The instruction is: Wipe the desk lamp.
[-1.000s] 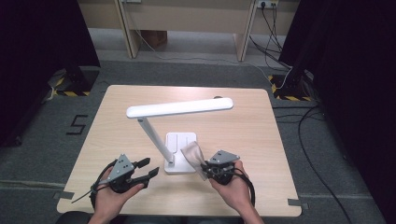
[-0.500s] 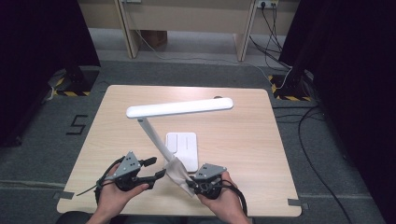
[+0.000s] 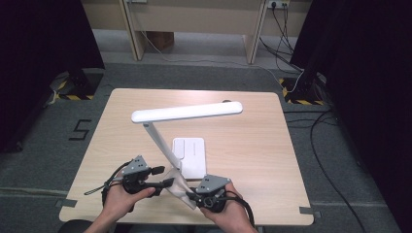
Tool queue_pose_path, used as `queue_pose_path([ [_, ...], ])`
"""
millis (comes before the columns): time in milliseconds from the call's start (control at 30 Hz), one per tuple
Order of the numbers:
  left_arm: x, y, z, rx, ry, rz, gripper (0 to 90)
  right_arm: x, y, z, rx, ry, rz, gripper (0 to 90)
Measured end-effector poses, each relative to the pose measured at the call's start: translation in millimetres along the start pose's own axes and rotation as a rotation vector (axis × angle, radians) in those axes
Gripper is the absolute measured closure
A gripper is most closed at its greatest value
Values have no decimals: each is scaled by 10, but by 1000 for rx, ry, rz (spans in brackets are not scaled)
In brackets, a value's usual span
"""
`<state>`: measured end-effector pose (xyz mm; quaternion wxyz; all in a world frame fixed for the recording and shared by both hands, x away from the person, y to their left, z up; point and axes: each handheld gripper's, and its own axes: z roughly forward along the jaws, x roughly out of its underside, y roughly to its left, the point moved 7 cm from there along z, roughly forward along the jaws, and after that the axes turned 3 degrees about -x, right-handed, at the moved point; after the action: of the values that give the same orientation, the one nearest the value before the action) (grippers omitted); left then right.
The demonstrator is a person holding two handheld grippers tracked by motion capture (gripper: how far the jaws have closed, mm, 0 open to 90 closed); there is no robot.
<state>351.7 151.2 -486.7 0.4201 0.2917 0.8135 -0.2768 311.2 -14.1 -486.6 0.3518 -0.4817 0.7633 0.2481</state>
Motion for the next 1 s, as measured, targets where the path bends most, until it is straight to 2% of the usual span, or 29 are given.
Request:
queue_pose_path([
  [67,15,-2,7,34,12,-11,370,-5,12,8,-3,-5,-10,808],
  [133,26,0,7,48,25,1,369,3,28,22,-12,-6,-12,808],
  [200,31,2,8,65,27,-3,367,6,53,38,-25,-9,-17,809],
  [267,36,6,6,63,33,2,363,6,64,42,-32,-8,-27,808],
  [333,54,-4,13,76,48,27,364,-4,84,46,-35,-7,-42,808],
  [500,68,-7,21,89,56,37,372,-20,82,48,-31,-9,-57,809],
  [600,100,-26,23,107,73,61,399,-33,78,43,-22,-19,-73,809],
  [700,147,-50,33,99,99,123,456,-38,69,41,-3,-19,-93,809],
  [900,173,-86,29,119,112,161,516,-36,98,55,-14,-8,-122,809],
  [1000,171,-87,11,124,111,177,595,-41,96,45,-14,-11,-125,809],
])
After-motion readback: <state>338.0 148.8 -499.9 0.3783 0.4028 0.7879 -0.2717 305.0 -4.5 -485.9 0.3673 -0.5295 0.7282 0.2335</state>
